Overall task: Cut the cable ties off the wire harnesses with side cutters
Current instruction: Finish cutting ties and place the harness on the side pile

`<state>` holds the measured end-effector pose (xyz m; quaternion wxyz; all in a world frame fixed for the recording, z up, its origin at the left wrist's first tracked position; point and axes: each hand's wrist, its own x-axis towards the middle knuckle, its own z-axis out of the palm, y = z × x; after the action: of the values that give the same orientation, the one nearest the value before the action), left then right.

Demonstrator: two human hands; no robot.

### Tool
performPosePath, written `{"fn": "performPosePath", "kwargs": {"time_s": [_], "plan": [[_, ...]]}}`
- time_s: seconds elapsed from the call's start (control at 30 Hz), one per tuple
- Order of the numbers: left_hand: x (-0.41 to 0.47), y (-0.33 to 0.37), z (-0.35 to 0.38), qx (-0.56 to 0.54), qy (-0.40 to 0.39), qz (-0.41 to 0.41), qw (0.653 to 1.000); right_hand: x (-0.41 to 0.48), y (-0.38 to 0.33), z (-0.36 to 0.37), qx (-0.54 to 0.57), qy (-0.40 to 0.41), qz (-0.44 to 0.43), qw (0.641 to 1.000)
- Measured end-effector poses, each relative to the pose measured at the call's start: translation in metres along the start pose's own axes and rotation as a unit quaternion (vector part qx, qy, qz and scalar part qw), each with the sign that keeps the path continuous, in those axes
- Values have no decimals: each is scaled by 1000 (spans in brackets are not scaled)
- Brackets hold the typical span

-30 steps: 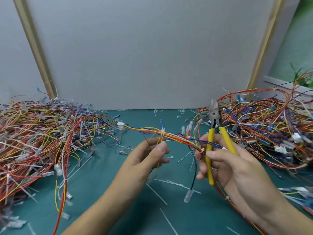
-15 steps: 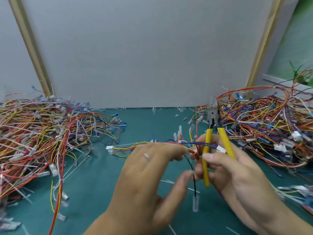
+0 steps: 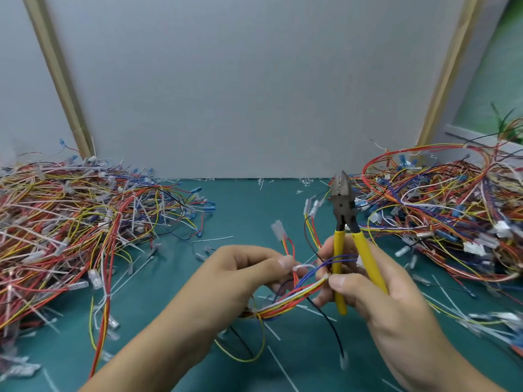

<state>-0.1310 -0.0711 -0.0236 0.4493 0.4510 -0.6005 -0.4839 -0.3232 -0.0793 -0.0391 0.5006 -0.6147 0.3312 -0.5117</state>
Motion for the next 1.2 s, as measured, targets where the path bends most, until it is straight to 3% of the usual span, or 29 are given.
{"fn": "performPosePath", "kwargs": {"time_s": [0.13,0.33,0.43,0.5,0.67,0.73,0.9,1.1,1.2], "plan": [[1,-2,-4,-87,-12,15,996,3,2,0,9,34,45,998],[2,-8,-1,-99,24,108,989,7,-1,-3,101,16,150,983],[1,-10,0,-108,-12,127,986,6,-1,-4,149,6,188,971],[1,-10,0,-88,-10,126,988,5,-1,-3,151,16,181,972],[7,-13,-3,-29,94,116,988,7,-9,-10,89,126,76,985],[7,-14,-2,14,118,122,985,7,-15,-13,80,129,40,988],[1,-14,18,106,120,148,976,-2,-8,9,114,50,108,986],[-5,-16,26,218,137,180,949,0,3,14,100,124,100,982],[-5,-16,28,242,155,190,939,2,4,10,100,116,86,984]]}}
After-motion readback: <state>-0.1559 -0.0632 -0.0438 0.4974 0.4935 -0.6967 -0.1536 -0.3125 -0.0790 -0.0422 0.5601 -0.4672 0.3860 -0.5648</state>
